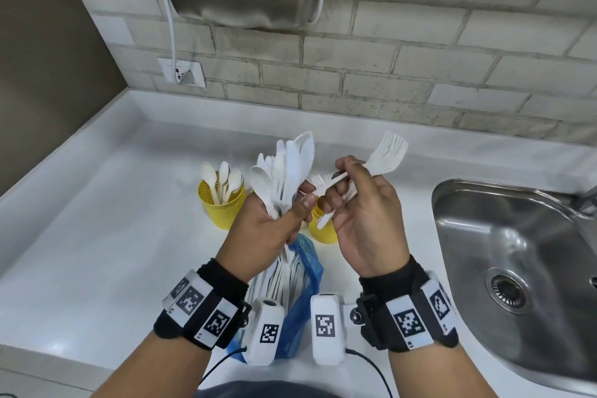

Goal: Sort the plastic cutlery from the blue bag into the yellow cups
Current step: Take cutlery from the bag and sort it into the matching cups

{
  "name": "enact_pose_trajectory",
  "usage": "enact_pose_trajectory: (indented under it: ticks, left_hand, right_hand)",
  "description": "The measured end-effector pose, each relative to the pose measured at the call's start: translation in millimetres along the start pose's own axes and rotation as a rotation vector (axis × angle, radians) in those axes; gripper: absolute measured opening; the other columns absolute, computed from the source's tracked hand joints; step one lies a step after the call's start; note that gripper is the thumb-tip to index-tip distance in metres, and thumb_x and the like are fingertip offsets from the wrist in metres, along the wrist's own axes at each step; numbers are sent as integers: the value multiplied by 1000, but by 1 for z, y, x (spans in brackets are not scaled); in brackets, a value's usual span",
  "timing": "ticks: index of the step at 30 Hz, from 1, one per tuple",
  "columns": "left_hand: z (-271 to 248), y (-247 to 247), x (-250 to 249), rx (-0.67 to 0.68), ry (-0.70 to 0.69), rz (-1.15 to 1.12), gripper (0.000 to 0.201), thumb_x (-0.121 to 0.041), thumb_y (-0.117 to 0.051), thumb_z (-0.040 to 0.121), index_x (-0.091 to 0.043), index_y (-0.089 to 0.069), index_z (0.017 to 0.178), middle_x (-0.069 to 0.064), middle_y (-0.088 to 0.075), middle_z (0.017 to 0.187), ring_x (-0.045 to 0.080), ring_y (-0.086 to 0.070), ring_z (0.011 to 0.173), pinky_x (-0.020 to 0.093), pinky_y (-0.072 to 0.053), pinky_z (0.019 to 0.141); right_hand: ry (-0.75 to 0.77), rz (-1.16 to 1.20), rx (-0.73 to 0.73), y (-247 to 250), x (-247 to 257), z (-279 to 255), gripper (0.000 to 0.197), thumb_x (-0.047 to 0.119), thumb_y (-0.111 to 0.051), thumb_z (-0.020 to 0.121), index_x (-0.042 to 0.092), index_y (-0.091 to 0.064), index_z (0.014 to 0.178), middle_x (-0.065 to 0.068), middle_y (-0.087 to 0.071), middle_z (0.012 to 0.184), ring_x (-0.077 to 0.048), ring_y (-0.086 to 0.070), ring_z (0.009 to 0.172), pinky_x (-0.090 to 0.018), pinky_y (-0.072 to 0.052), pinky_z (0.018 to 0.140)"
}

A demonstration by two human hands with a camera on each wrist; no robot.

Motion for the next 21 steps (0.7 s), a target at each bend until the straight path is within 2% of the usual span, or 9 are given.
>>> enact_pose_trajectory:
  ticks: [2, 5, 8, 11, 12, 14, 17, 19, 21]
  left_hand:
    - [-1, -1, 1, 13, 1, 31, 25, -29, -64, 93, -7, -69, 103, 4, -61, 69, 22, -42, 53, 29, -40, 50]
    - [-3, 1, 3, 19, 11, 52, 31, -33, -66, 91, -4, -69, 103, 7, -63, 70, 24, -46, 56, 27, -43, 53]
    - [-3, 3, 2, 24, 39, 74, 23, -32, -67, 87, -15, -72, 102, -7, -69, 73, 13, -61, 67, 19, -50, 62]
    - [-4, 6, 2, 48, 50, 127, 17, -35, -69, 86, -27, -75, 99, -7, -71, 75, 9, -66, 71, 24, -55, 68]
    - [-4, 7, 1, 56, 52, 141, 16, -36, -69, 86, -28, -76, 99, -6, -71, 76, 10, -67, 72, 25, -56, 69]
    - [-4, 7, -2, 78, 45, 176, 17, -36, -68, 87, -27, -75, 100, -6, -71, 76, 9, -67, 72, 24, -55, 69]
    - [-4, 6, -9, 120, 34, 220, 15, -31, -67, 92, -22, -74, 101, -7, -70, 73, 6, -66, 70, 19, -53, 68]
    - [-4, 5, -12, 142, 30, 222, 13, -26, -67, 94, -17, -74, 101, -10, -69, 70, 2, -63, 66, 14, -49, 64]
    - [-4, 5, -14, 157, 18, 244, 23, -33, -67, 91, -14, -74, 101, -7, -68, 68, 2, -62, 64, 13, -48, 63]
  right_hand:
    - [7, 22, 0, 0, 2, 1, 20, 23, -60, 101, 5, -60, 93, -7, -44, 71, -23, -39, 59, -41, -34, 63]
    - [83, 28, -51, 5, 17, 2, 29, 22, -51, 107, 11, -58, 81, -5, -57, 74, -18, -52, 61, -35, -42, 63]
    - [231, -23, -16, 7, 39, 2, 26, 20, -46, 107, 12, -56, 84, -7, -61, 75, -21, -60, 72, -37, -47, 71]
    - [436, -268, 30, 5, 58, -1, 26, 17, -43, 104, 18, -61, 85, -8, -61, 73, -30, -67, 90, -46, -49, 89]
    - [495, -353, 46, 3, 63, -3, 28, 16, -42, 104, 20, -62, 84, -9, -60, 74, -32, -65, 91, -47, -48, 92]
    - [540, -451, 95, -2, 68, -6, 26, 14, -42, 103, 19, -60, 84, -3, -55, 70, -29, -56, 75, -45, -47, 80]
    - [509, -583, 149, -7, 70, -13, 15, 10, -50, 99, 13, -61, 90, 9, -40, 58, -13, -36, 53, -29, -35, 57]
    - [476, -715, 200, -8, 67, -17, 13, -2, -59, 97, 10, -65, 96, 5, -32, 53, -9, -28, 46, -20, -30, 50]
    - [452, -852, 271, -7, 61, -17, 19, -1, -65, 94, 16, -69, 101, 6, -27, 51, -12, -25, 46, -22, -30, 51]
Point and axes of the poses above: each hand's wrist, its own z-axis towards the middle knuckle, its own y-axis out of the back of the hand, x = y × z, the point moved 4 cm from there along z, towards the middle knuckle
